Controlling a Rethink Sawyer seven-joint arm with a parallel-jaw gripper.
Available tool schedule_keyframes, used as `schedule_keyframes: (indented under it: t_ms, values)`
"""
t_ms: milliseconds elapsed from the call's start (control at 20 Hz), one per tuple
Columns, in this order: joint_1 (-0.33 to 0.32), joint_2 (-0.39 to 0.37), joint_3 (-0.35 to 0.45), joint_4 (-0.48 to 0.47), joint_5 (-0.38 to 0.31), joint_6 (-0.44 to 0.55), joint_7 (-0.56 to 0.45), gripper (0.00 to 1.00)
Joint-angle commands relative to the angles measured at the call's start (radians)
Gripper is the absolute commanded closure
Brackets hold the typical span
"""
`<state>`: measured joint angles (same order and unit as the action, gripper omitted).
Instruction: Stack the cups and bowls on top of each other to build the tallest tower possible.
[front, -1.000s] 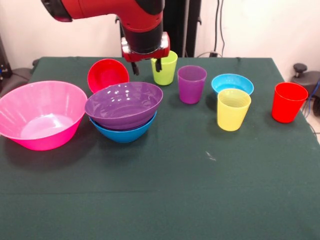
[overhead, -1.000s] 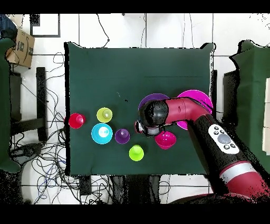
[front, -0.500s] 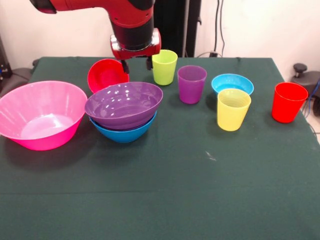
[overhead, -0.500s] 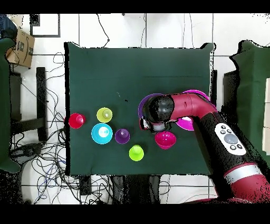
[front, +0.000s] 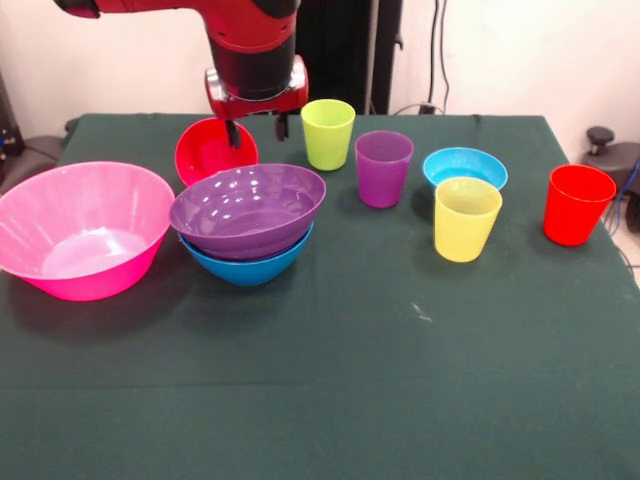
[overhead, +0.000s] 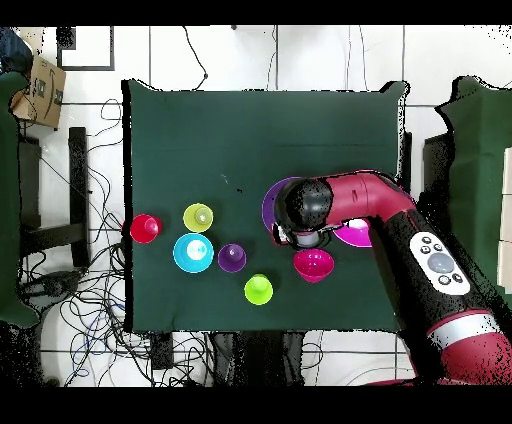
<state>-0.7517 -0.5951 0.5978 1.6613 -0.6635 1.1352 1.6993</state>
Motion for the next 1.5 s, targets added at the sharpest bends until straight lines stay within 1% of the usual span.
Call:
schedule_keyframes:
  t_ms: [50,350,500,550,700,800,1250,1500]
  values:
    - [0.014,0.058,0.003,-0.034,-0.132,0.039,-0.326,0.00]
    - [-0.011,0.091,-0.004,-0.019,-0.165,0.014,-0.331,0.00]
    - [-0.015,0.109,-0.011,-0.006,-0.176,0.003,-0.309,0.00]
    - [-0.018,0.128,-0.013,-0.016,-0.174,0.010,-0.312,0.00]
    - [-0.022,0.145,-0.013,-0.026,-0.182,0.013,-0.313,0.00]
    - [-0.027,0.143,-0.015,-0.026,-0.167,0.055,-0.314,0.00]
    - [-0.031,0.167,-0.017,0.009,-0.159,0.056,-0.273,0.00]
    - [-0.035,0.146,-0.020,0.021,-0.149,0.093,-0.274,0.00]
